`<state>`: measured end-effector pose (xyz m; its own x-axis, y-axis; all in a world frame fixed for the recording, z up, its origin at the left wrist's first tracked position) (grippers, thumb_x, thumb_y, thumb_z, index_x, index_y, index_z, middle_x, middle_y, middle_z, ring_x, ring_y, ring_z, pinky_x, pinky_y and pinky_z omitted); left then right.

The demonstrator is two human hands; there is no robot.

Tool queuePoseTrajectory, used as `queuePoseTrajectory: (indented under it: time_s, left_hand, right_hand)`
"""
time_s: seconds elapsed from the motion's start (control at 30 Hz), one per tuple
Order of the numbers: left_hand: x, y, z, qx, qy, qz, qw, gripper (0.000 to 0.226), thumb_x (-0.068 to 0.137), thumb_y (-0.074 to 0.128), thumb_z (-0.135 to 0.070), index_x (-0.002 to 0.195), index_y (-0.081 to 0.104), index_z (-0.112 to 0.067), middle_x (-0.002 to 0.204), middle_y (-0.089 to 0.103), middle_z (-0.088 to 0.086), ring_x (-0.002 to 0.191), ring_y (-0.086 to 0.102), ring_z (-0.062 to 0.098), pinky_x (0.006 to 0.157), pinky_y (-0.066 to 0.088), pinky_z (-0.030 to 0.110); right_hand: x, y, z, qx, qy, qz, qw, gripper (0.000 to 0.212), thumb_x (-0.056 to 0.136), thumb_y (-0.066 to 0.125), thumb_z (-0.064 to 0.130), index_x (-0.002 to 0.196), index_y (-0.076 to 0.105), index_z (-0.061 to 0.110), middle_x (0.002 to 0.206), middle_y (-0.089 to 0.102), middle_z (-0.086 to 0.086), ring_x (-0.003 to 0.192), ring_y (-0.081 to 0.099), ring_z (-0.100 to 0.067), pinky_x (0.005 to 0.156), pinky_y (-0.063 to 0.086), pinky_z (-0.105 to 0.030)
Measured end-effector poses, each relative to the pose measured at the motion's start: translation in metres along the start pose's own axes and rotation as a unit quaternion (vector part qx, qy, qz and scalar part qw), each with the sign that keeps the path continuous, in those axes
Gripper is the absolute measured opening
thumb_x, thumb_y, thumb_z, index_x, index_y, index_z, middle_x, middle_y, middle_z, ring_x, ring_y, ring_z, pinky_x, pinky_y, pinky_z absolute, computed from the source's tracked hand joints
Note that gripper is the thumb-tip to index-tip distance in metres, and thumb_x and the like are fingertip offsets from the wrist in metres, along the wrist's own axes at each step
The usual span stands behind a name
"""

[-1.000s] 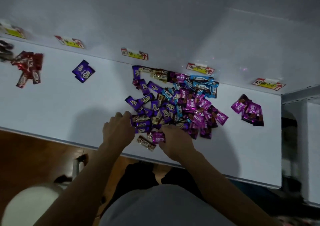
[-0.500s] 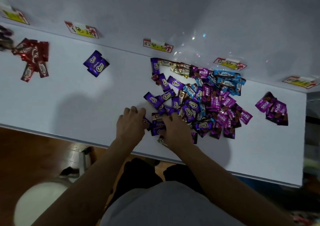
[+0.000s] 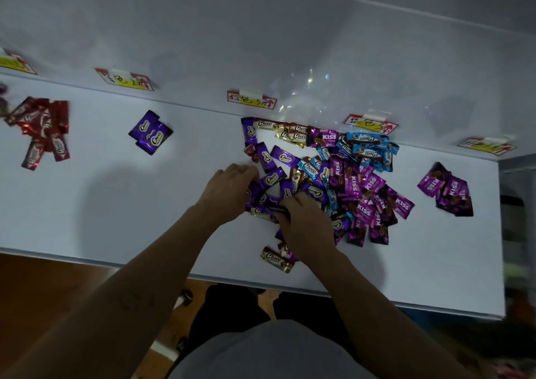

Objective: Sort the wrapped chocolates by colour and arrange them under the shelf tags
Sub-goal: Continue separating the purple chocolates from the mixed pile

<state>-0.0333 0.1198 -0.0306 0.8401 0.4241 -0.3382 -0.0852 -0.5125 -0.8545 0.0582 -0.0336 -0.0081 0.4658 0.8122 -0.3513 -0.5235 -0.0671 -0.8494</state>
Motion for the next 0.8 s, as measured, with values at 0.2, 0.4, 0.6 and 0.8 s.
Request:
queuePoseTrajectory:
  time_s: [0.2, 0.4, 0.6, 0.8]
  left_hand:
    - [-0.004, 0.002, 0.011, 0.033, -0.036, 0.031, 0.998, 0.04, 0.086, 0.064, -0.023, 0.123, 0.05, -0.019, 0.117, 0.055, 0.006, 0.107, 0.05, 0.024, 0.088, 0.038, 0.035]
    - [-0.022, 0.001, 0.016, -0.003, -0.011, -0.031, 0.999, 0.02, 0.085, 0.068, -0.021, 0.104, 0.063, -0.016, 0.113, 0.056, 0.005, 0.102, 0.051, 0.024, 0.083, 0.044, 0.038]
    - [-0.005, 0.001, 0.002, 0.105, 0.17, 0.073, 0.977, 0.04, 0.09, 0.063, -0.022, 0.128, 0.055, -0.019, 0.146, 0.044, -0.001, 0.135, 0.035, 0.02, 0.099, 0.038, 0.037]
    - [0.008, 0.0, 0.003, 0.117, 0.156, 0.044, 0.98, 0.036, 0.091, 0.061, -0.026, 0.125, 0.055, -0.02, 0.131, 0.053, 0.001, 0.119, 0.045, 0.02, 0.089, 0.038, 0.031]
  right_hand:
    - [0.021, 0.006, 0.006, -0.053, -0.057, 0.015, 0.997, 0.031, 0.089, 0.064, 0.023, 0.116, 0.062, 0.007, 0.115, 0.063, -0.012, 0.106, 0.054, -0.033, 0.082, 0.048, -0.043]
    - [0.023, 0.011, 0.011, -0.026, -0.028, 0.039, 0.998, 0.041, 0.094, 0.058, 0.021, 0.131, 0.052, 0.005, 0.125, 0.057, -0.016, 0.115, 0.05, -0.034, 0.091, 0.042, -0.043]
    - [0.018, 0.005, 0.003, -0.029, 0.023, 0.046, 0.998, 0.044, 0.095, 0.055, 0.033, 0.133, 0.049, 0.012, 0.129, 0.05, -0.009, 0.121, 0.043, -0.025, 0.098, 0.038, -0.035]
    - [0.029, -0.018, 0.001, -0.114, -0.028, -0.043, 0.992, 0.033, 0.076, 0.077, 0.024, 0.103, 0.07, 0.007, 0.109, 0.062, -0.014, 0.105, 0.054, -0.035, 0.088, 0.047, -0.045]
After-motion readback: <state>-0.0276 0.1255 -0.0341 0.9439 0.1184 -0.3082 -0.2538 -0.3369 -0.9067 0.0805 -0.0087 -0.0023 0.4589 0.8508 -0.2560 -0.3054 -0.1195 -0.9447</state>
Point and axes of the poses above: each hand's wrist, its own x-axis towards the middle knuckle, its own y-axis out of the palm, z = x × y, the point moved 2 cm from there along x, towards the middle knuckle
